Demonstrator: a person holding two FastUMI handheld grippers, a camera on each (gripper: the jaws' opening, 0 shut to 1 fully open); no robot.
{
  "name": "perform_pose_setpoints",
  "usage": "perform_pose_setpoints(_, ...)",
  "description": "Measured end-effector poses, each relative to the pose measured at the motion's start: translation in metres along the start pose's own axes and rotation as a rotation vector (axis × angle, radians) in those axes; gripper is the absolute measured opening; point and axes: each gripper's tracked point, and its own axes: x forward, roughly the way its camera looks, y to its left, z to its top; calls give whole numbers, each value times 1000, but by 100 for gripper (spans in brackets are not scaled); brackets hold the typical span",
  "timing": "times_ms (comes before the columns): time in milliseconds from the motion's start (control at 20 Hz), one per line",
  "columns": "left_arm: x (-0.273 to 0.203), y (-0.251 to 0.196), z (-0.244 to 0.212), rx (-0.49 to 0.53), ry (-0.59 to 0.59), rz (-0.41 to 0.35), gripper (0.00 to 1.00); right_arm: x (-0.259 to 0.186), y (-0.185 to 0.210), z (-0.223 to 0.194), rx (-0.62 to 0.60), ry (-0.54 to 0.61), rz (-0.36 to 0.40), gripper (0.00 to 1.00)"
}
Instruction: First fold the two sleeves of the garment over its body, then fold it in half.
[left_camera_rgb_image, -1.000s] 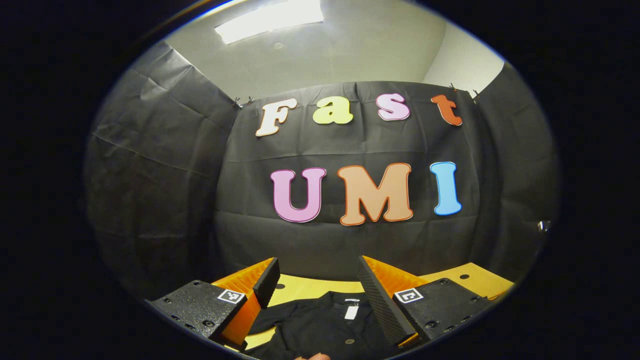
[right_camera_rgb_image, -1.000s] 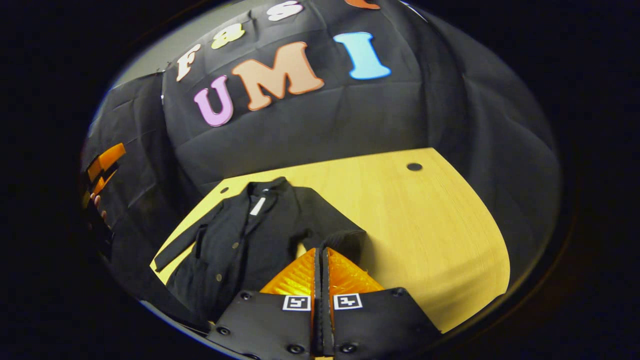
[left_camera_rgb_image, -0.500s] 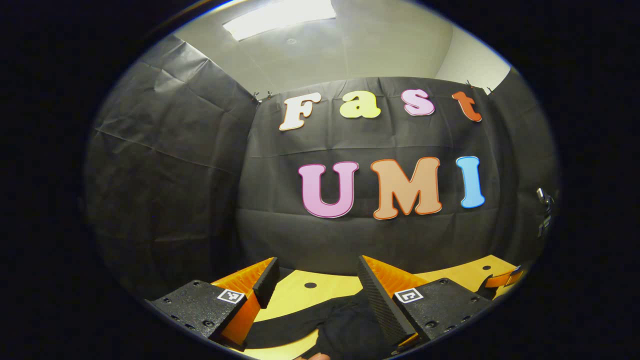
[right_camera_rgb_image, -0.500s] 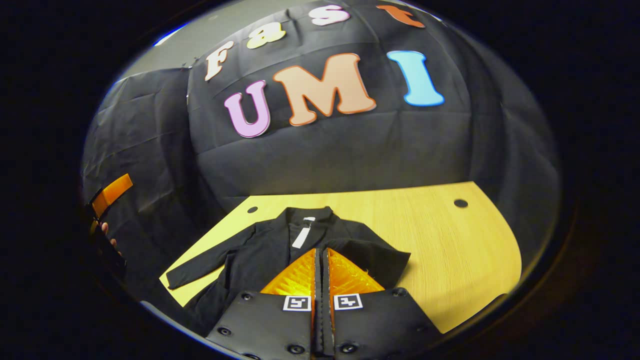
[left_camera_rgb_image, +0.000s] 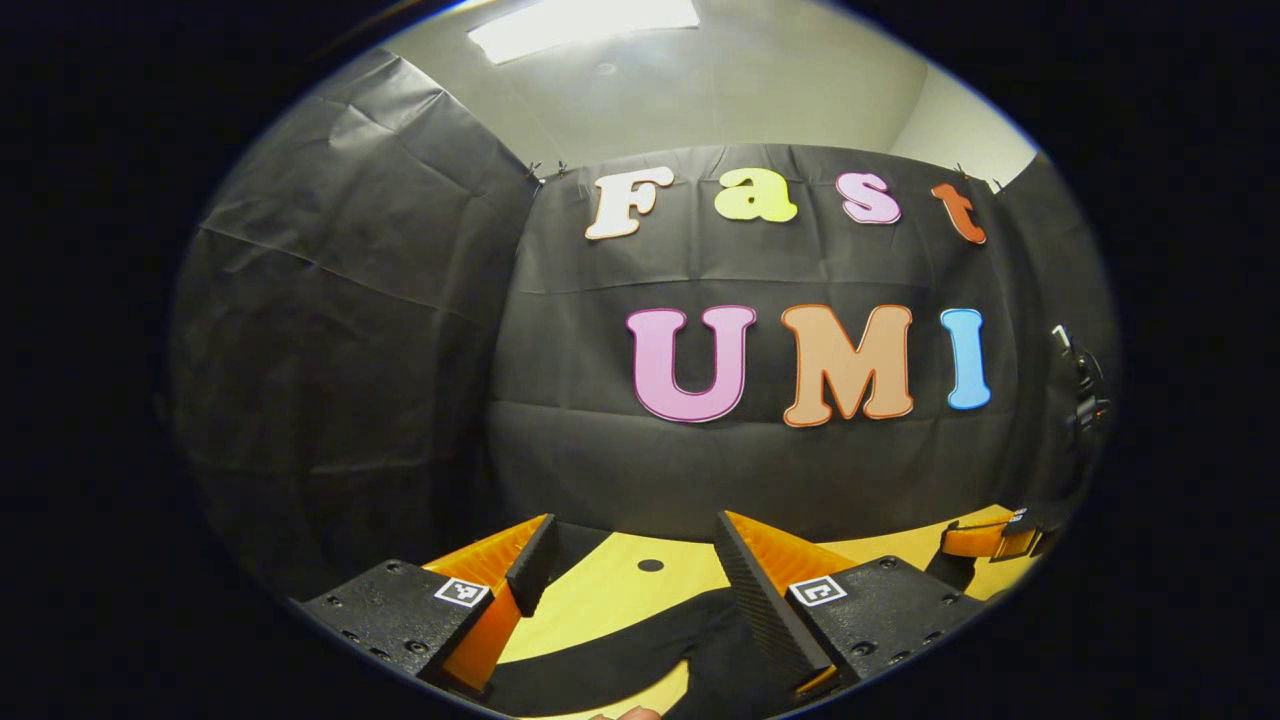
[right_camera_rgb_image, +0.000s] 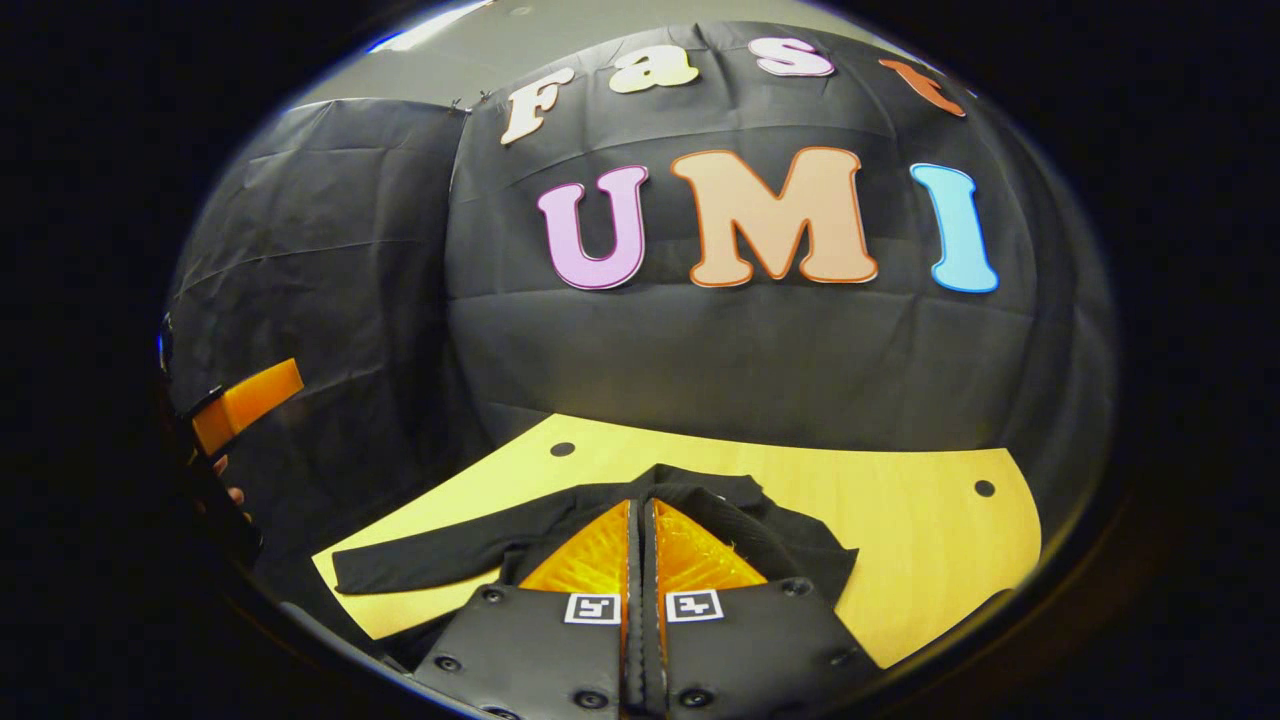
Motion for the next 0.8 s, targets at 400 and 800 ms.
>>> perform_pose_setpoints(400, 7, 50, -16, 0, 33, 40, 93, 76, 42, -23, -35, 102, 9, 2)
perform_pose_setpoints(800, 9, 84, -50, -15, 110, 68, 93, 124, 78, -31, -5, 132, -2, 68)
